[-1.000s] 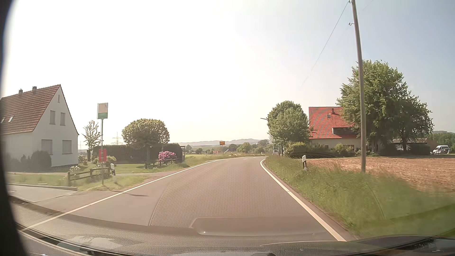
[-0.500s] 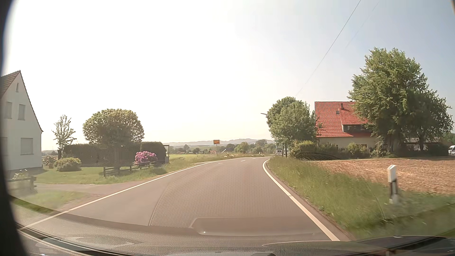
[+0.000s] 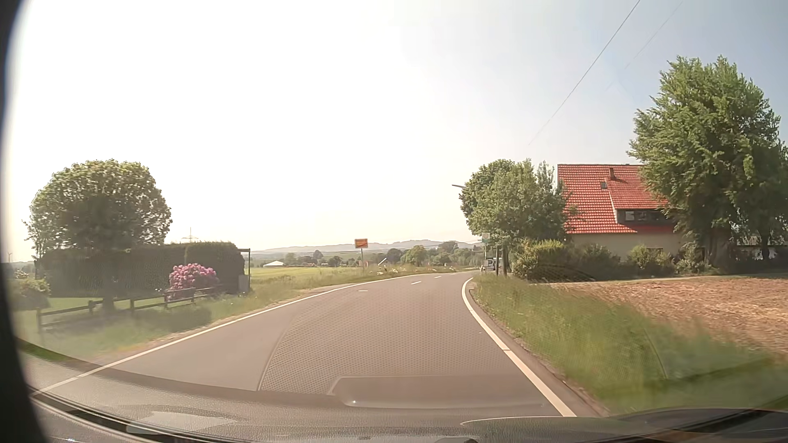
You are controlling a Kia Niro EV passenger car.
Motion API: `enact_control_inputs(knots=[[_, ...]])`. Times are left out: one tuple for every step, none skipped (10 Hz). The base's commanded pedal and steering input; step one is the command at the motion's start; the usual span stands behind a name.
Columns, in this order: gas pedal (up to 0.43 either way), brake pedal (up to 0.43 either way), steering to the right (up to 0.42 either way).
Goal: Follow the waypoints while adhering to traffic rules and regulations
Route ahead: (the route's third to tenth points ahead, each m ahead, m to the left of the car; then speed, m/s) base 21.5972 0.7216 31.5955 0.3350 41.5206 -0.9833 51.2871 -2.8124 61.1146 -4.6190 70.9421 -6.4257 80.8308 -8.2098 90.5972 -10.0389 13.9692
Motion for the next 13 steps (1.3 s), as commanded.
enact_control_inputs(knots=[[0.087, 0.0, 0.006], [0.087, 0.0, 0.006], [0.087, 0.0, 0.006], [0.087, 0.0, 0.006], [0.087, 0.0, 0.005], [0.098, 0.0, 0.006], [0.098, 0.0, 0.006], [0.098, 0.0, 0.006], [0.118, 0.0, 0.006], [0.13, 0.0, 0.006], [0.13, 0.0, 0.008], [0.138, 0.0, 0.011], [0.138, 0.0, 0.018]])
